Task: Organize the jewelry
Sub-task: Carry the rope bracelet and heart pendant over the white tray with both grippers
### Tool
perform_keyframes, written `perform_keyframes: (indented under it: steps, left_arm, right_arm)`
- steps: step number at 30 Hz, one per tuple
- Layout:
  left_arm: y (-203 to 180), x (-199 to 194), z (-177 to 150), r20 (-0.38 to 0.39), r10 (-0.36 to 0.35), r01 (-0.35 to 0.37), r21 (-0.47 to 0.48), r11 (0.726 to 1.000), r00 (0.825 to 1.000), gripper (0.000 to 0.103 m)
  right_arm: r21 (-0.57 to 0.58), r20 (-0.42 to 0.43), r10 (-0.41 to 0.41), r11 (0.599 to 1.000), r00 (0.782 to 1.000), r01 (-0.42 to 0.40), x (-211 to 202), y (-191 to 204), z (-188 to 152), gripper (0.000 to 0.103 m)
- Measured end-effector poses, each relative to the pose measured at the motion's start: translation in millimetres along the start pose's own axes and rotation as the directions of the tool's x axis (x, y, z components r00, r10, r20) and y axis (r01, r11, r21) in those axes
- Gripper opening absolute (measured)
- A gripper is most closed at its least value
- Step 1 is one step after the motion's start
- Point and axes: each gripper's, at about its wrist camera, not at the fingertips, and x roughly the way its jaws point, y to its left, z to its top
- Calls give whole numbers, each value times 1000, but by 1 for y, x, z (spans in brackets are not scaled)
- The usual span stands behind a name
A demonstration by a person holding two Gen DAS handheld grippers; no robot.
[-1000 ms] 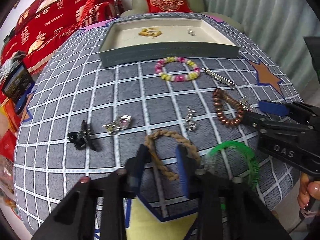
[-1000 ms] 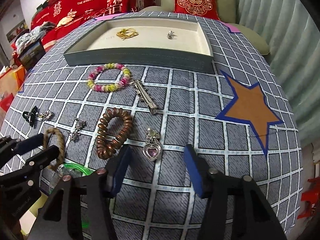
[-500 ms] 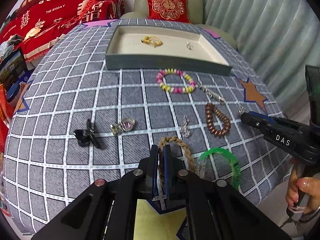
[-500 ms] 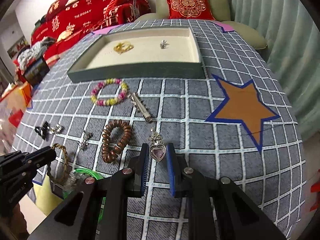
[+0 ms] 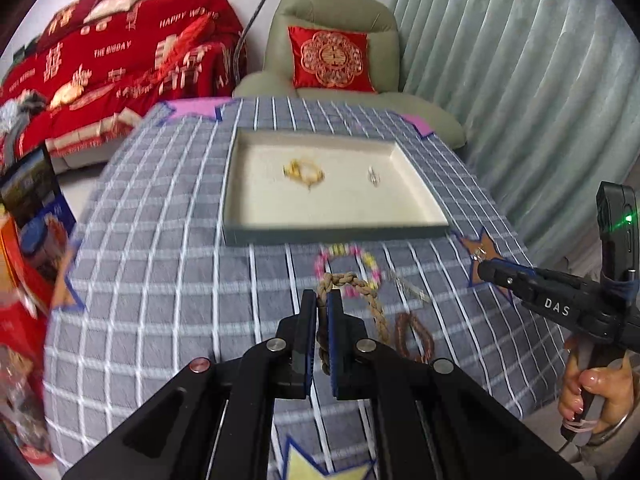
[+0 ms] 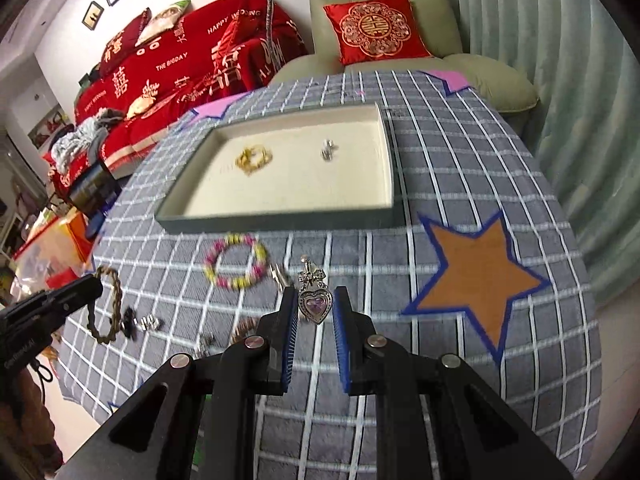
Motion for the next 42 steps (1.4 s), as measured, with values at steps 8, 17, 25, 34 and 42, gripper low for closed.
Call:
perform_keyframes:
  steps: [8,17,25,34,42]
  left_arm:
    - [2,26,56,18,28,-28,22,999,999,14]
    - [18,98,100,-30,69,-70,-14,997,997,14]
    - [27,161,109,-99,105,-107,-17,994,990,14]
    - [36,195,100,-171,139,-145,-23,989,975,14]
    - [28,198,99,-160,201,-201,15,980,967,14]
  right_arm:
    - [-27,7,8,1000,1000,-8,22,3,58,19]
    - [-3,-57,3,1000,998,-3,86,-4,103,19]
    - [29,-120,-5,1000,993,9,138,-13,115,19]
    - [7,-138,-40,999,990,41,164,-18,110,19]
    - [-36,-115,-76,997,990,72,163,-10,107,22]
